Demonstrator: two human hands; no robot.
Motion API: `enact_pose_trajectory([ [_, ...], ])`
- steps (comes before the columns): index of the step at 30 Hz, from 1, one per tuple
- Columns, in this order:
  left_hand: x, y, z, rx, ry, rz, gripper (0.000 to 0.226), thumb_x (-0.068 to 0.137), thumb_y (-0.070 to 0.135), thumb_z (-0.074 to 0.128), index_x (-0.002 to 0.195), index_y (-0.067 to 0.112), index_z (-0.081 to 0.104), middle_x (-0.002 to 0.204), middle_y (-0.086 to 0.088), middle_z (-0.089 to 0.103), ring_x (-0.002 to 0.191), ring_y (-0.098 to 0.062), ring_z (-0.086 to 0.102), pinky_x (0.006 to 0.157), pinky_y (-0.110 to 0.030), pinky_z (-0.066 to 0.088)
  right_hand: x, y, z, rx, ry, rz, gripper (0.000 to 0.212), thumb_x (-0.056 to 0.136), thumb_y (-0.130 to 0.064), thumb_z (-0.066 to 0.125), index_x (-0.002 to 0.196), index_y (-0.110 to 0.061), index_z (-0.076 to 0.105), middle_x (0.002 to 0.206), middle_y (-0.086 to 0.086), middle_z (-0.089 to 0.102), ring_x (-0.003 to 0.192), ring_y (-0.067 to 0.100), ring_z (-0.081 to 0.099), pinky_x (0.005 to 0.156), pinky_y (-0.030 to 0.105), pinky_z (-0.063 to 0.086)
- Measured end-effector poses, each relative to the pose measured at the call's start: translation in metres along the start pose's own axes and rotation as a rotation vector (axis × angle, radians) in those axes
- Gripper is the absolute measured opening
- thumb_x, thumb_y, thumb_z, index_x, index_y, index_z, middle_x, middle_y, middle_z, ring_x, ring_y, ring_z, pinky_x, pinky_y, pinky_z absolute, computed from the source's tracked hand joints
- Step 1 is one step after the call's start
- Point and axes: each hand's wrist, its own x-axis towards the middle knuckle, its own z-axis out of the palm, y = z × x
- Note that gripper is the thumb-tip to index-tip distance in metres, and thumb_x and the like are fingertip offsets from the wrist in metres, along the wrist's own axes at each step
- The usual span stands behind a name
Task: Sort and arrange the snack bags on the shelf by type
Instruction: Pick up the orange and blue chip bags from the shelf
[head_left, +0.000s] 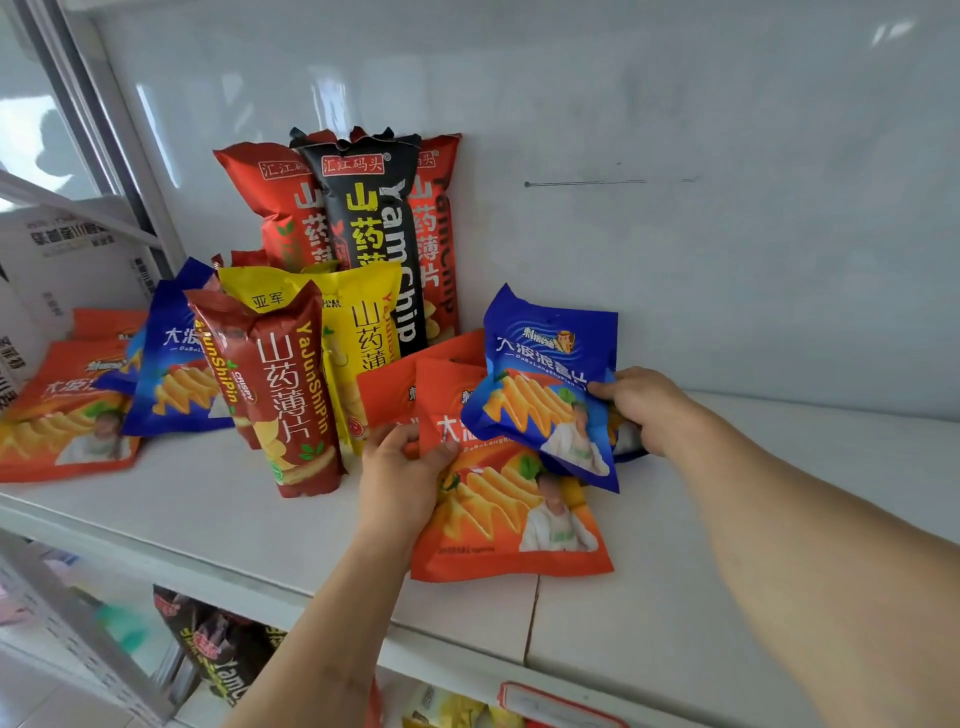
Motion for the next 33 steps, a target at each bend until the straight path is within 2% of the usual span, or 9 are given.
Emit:
enact_pose_trajectory([
  [3,0.004,-0.001,0.003,-0.027,0.043,0.012,0.025,0.082,0.036,0.081,0.1,0.034,0.064,0.132,-0.008,0.06,0.118,-0.029,0.059,0.105,-0.043,0.046,-0.002,0.01,-0.009,0.086,-0.019,0.047,0.014,0.092,-0.02,0.069,0.098,-0.01,0.061,0.104,0.013,0.072,0.085,0.026,0.071,0.067,0.036,0.057],
  [7,0.008,0.002,0.006,-0.094,0.076,0.001,0.03,0.082,0.037,0.081,0.105,0.036,0.062,0.124,-0.008,0.065,0.106,-0.028,0.065,0.097,-0.043,0.051,-0.006,0.018,-0.025,0.069,-0.078,0.078,0.019,0.093,-0.019,0.068,0.109,-0.01,0.064,0.102,0.013,0.075,0.086,0.029,0.073,0.069,0.039,0.059],
  [11,0.007,0.003,0.007,-0.113,0.098,0.005,0.033,0.078,0.046,0.081,0.105,0.043,0.061,0.127,-0.008,0.062,0.109,-0.029,0.064,0.102,-0.049,0.05,-0.017,0.024,-0.044,0.041,-0.143,0.043,0.015,0.095,-0.015,0.064,0.11,-0.01,0.064,0.096,0.011,0.077,0.082,0.028,0.074,0.062,0.036,0.061],
  [13,0.005,0.004,0.009,-0.141,0.103,-0.01,0.035,0.078,0.044,0.081,0.109,0.04,0.064,0.129,-0.009,0.06,0.109,-0.029,0.064,0.103,-0.05,0.05,-0.023,0.026,-0.049,0.059,-0.143,0.021,0.013,0.096,-0.013,0.062,0.108,-0.01,0.065,0.093,0.01,0.077,0.08,0.028,0.073,0.064,0.038,0.061],
  [17,0.001,0.009,0.012,-0.201,0.116,-0.029,0.045,0.08,0.039,0.082,0.12,0.03,0.066,0.127,-0.009,0.061,0.104,-0.026,0.064,0.103,-0.044,0.05,-0.032,0.031,-0.056,0.075,-0.101,0.005,0.014,0.095,-0.014,0.063,0.109,-0.012,0.065,0.097,0.011,0.077,0.085,0.03,0.074,0.08,0.049,0.058],
  [22,-0.006,0.013,0.011,-0.262,0.16,-0.008,0.044,0.083,0.034,0.08,0.123,0.024,0.064,0.128,-0.011,0.058,0.104,-0.025,0.062,0.096,-0.035,0.049,-0.045,0.037,-0.064,0.084,-0.025,0.01,0.019,0.093,-0.018,0.068,0.111,-0.011,0.064,0.098,0.011,0.077,0.087,0.028,0.075,0.078,0.047,0.061],
  [26,-0.013,0.018,0.009,-0.312,0.191,-0.045,0.061,0.08,0.027,0.084,0.131,0.018,0.051,0.127,-0.004,0.039,0.105,-0.024,0.054,0.095,-0.03,0.041,-0.053,0.042,-0.062,0.074,0.028,0.002,0.022,0.092,-0.023,0.069,0.111,-0.013,0.063,0.101,0.011,0.076,0.09,0.029,0.074,0.084,0.05,0.059],
  [30,-0.013,0.02,0.005,-0.452,0.135,-0.105,0.1,0.075,0.022,0.088,0.153,0.016,0.026,0.142,-0.009,0.047,0.123,-0.026,0.053,0.109,-0.04,0.042,-0.062,0.043,-0.058,0.083,0.051,0.001,0.021,0.092,-0.023,0.07,0.109,-0.012,0.063,0.101,0.011,0.076,0.089,0.029,0.074,0.083,0.049,0.059],
  [33,-0.013,0.018,0.005,-0.528,0.098,-0.141,0.107,0.075,0.017,0.088,0.156,0.017,0.017,0.143,-0.008,0.05,0.117,-0.02,0.055,0.104,-0.036,0.043,-0.068,0.046,-0.057,0.087,0.064,0.004,0.024,0.091,-0.024,0.07,0.111,-0.013,0.062,0.103,0.011,0.075,0.091,0.029,0.074,0.087,0.051,0.058],
])
